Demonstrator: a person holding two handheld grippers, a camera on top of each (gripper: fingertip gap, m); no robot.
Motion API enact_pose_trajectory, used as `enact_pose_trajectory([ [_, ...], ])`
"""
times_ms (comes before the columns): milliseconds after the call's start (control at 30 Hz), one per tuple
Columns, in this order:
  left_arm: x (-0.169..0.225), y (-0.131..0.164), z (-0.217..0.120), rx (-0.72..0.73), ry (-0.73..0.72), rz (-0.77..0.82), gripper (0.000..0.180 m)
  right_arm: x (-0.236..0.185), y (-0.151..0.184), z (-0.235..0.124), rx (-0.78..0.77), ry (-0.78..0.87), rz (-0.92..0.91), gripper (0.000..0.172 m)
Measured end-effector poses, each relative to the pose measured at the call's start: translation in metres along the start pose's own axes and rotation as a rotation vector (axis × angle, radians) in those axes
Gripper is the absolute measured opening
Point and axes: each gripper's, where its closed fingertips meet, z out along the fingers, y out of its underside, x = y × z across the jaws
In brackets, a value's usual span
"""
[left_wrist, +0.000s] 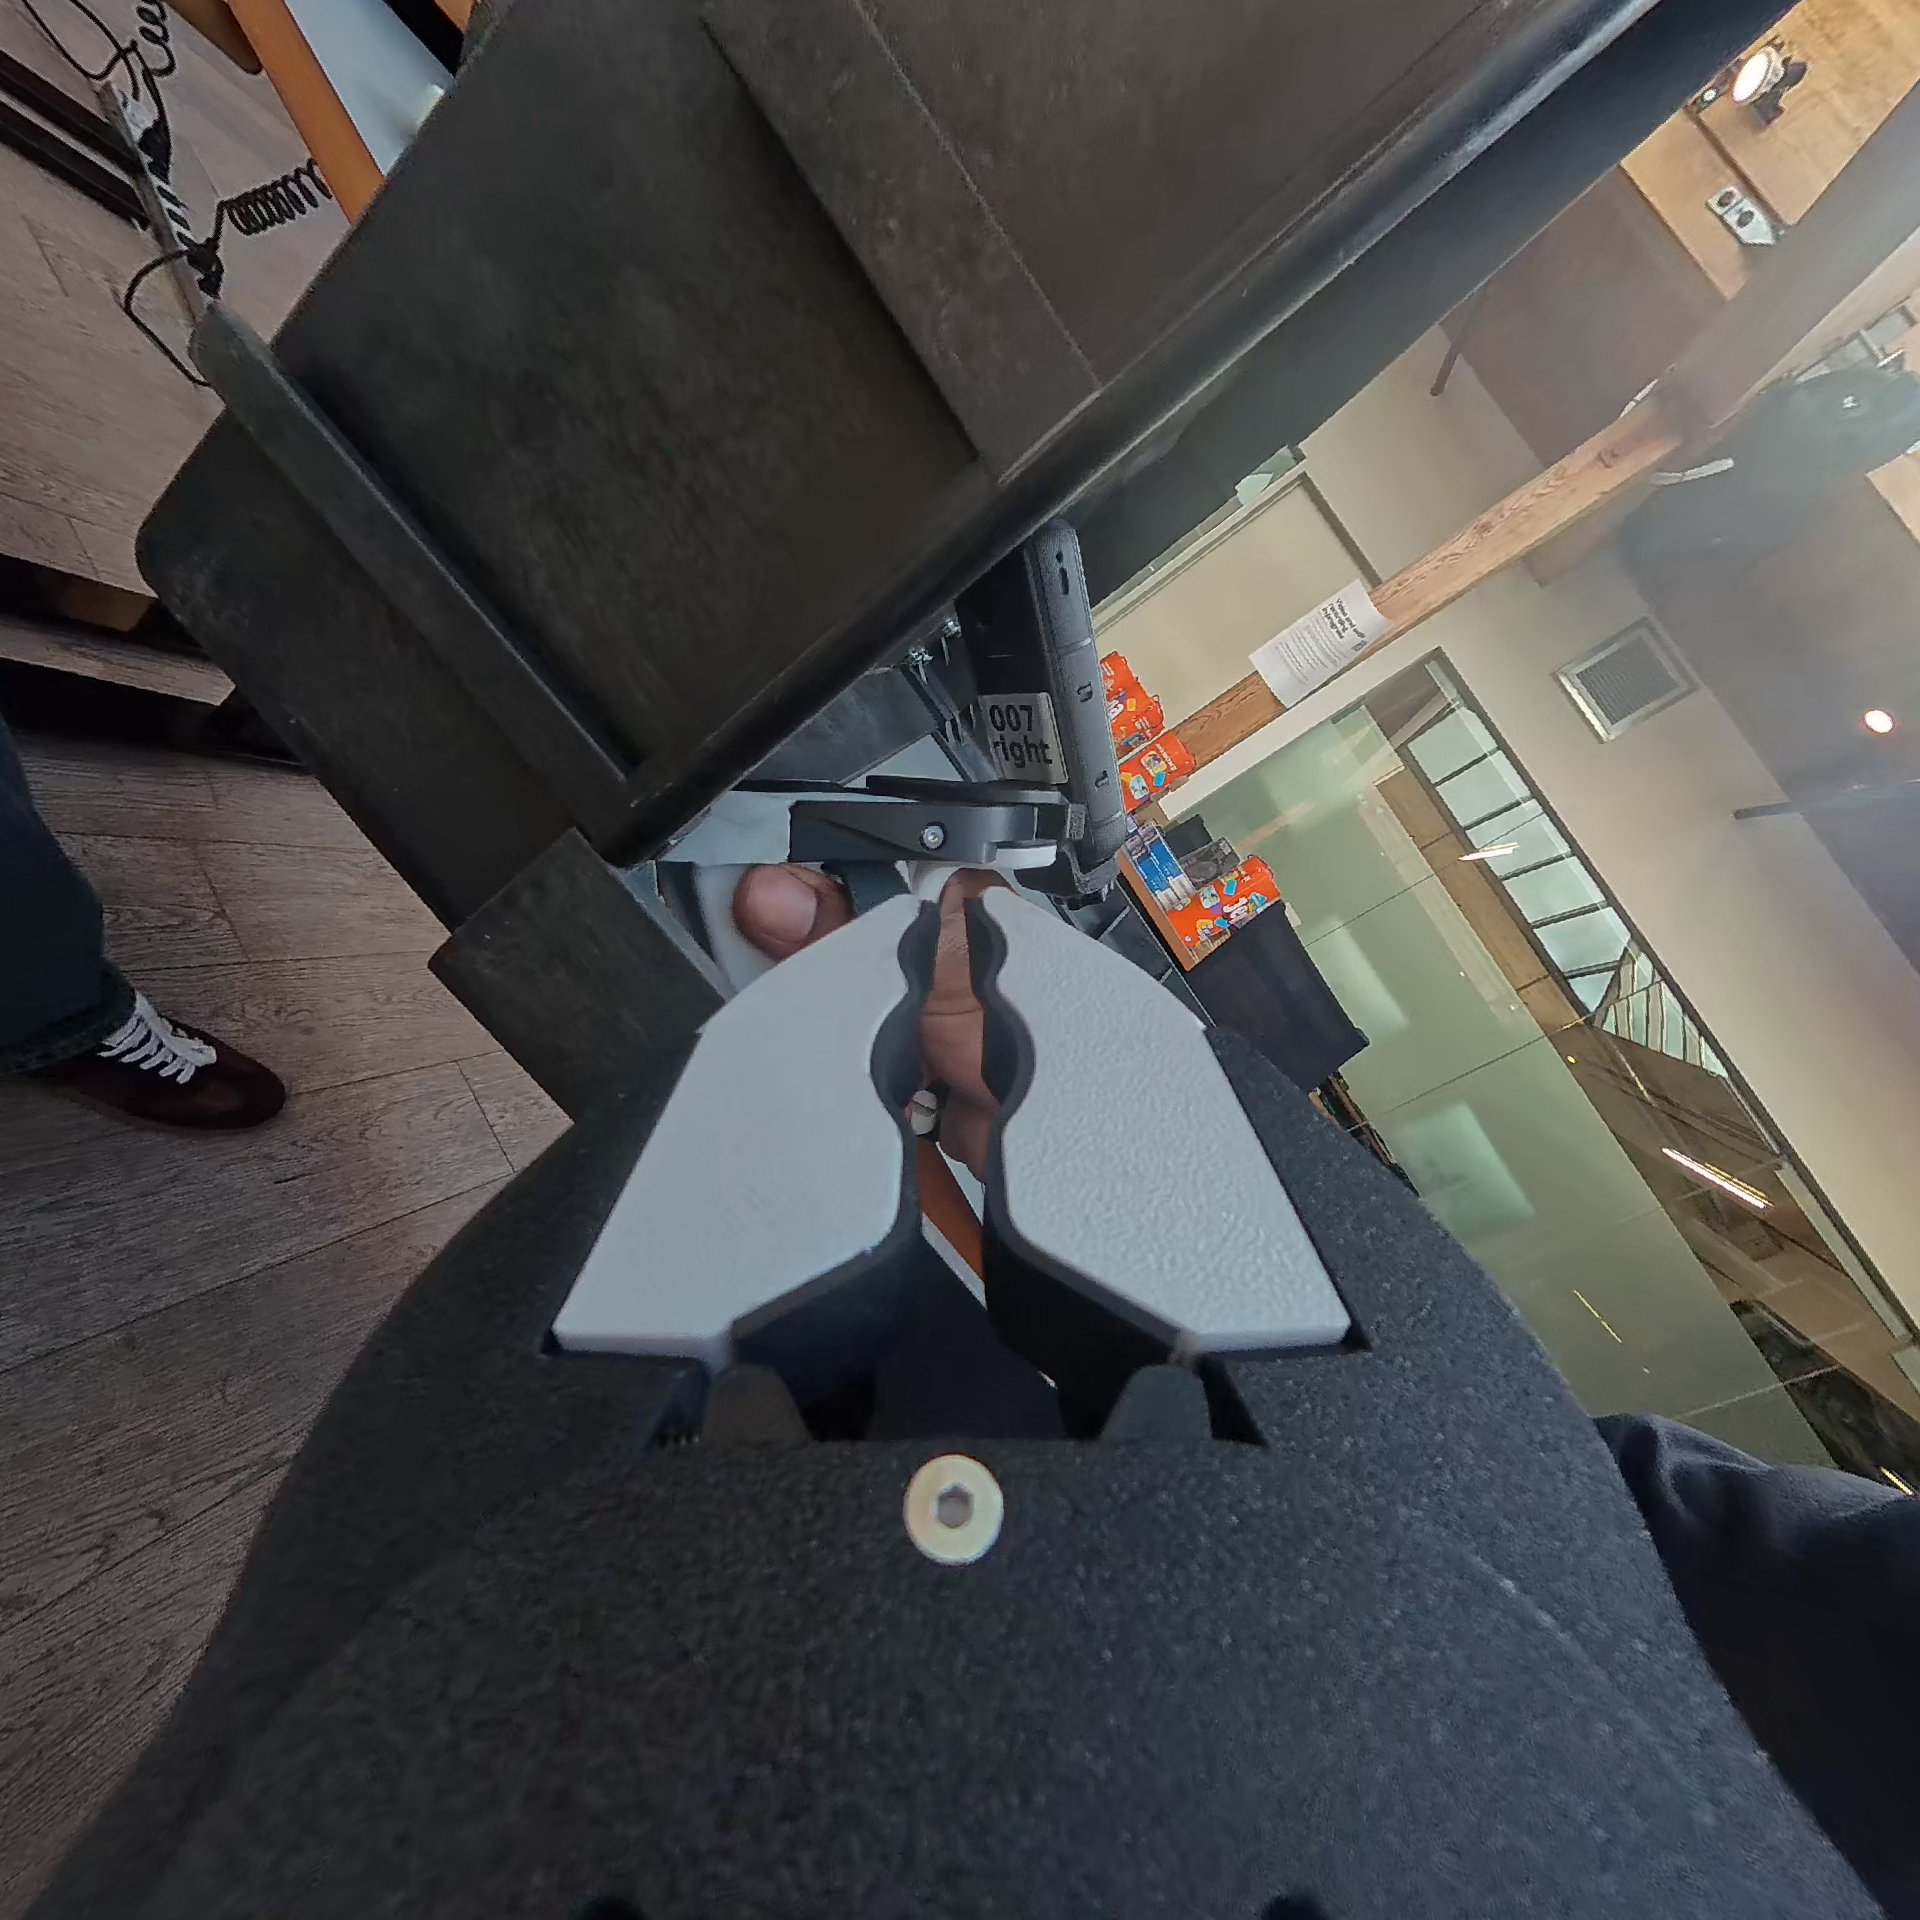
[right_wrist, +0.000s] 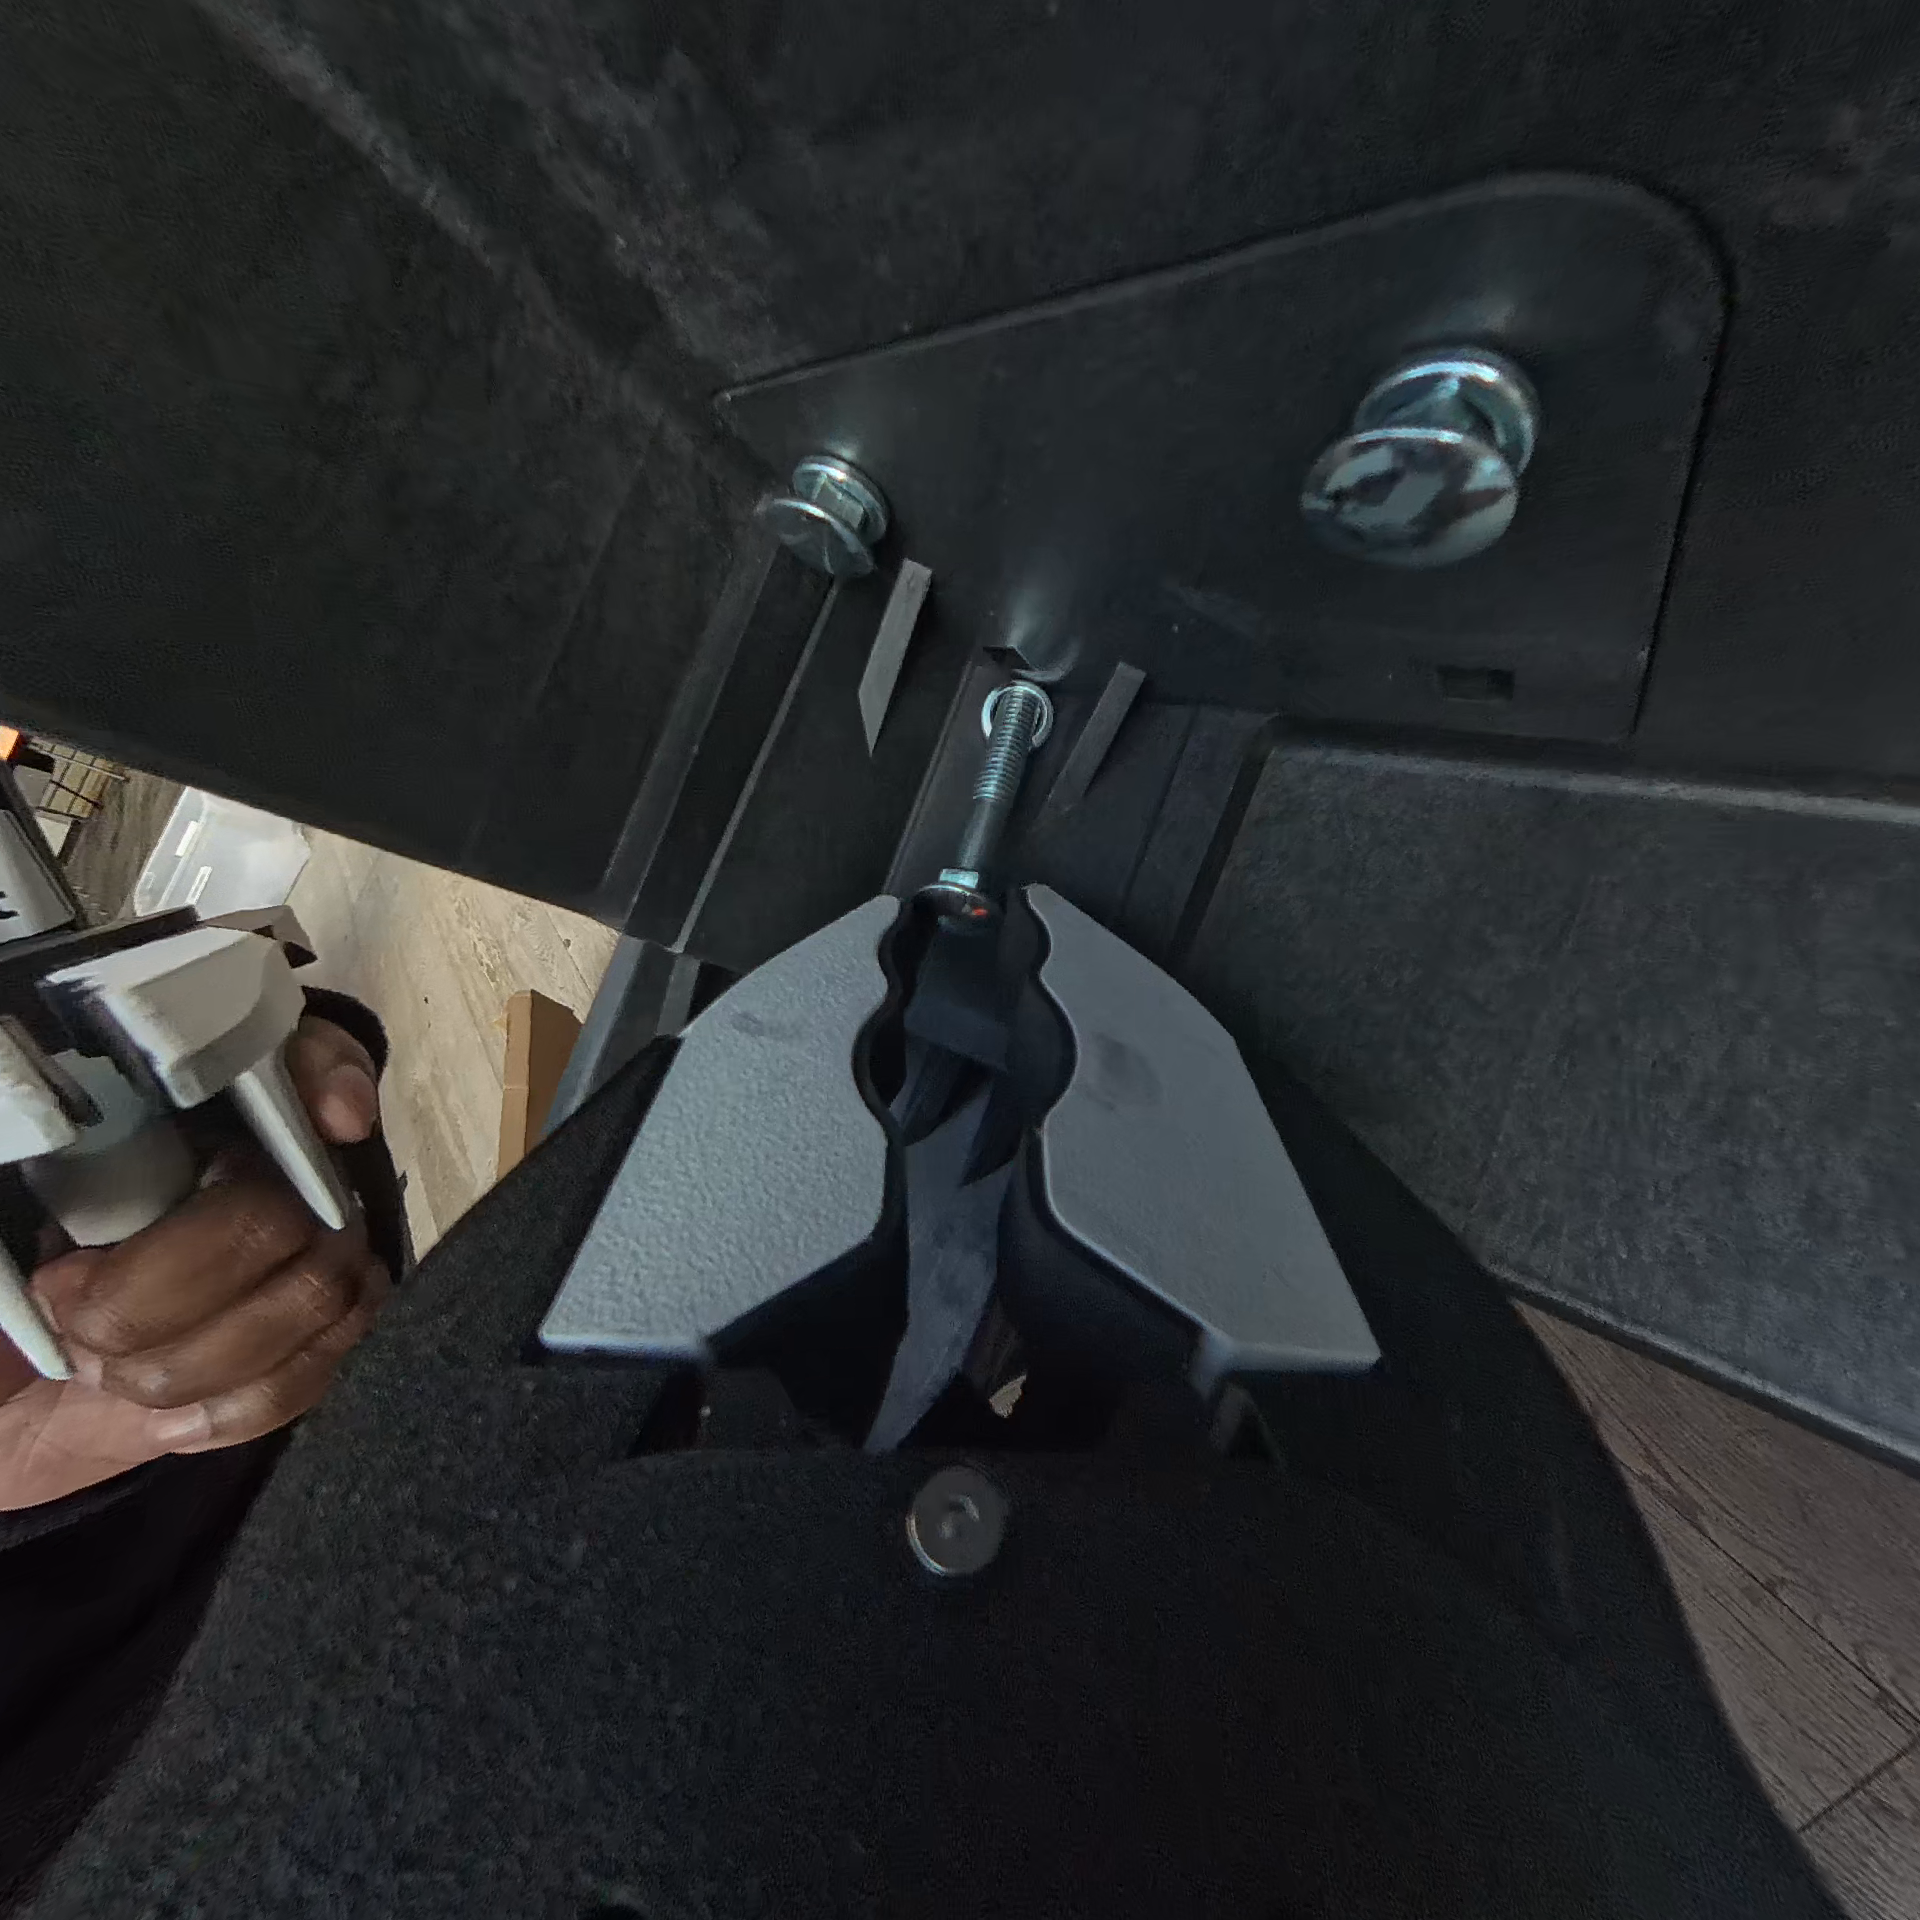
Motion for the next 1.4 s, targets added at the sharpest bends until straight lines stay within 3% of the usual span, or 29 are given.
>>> enact_pose_trajectory([
  [800,0.004,0.008,0.006,-0.041,0.039,0.001,0.004,-0.005,0.004,0.003,-0.006,-0.054,-0.116,0.007],
  [1167,0.011,0.017,0.005,-0.068,0.049,0.032,0.004,-0.003,0.004,0.001,-0.030,0.000,-0.264,0.017],
  [1400,0.021,0.027,0.002,-0.089,0.066,0.043,0.004,0.001,0.000,0.004,-0.060,0.077,-0.531,0.021],
])
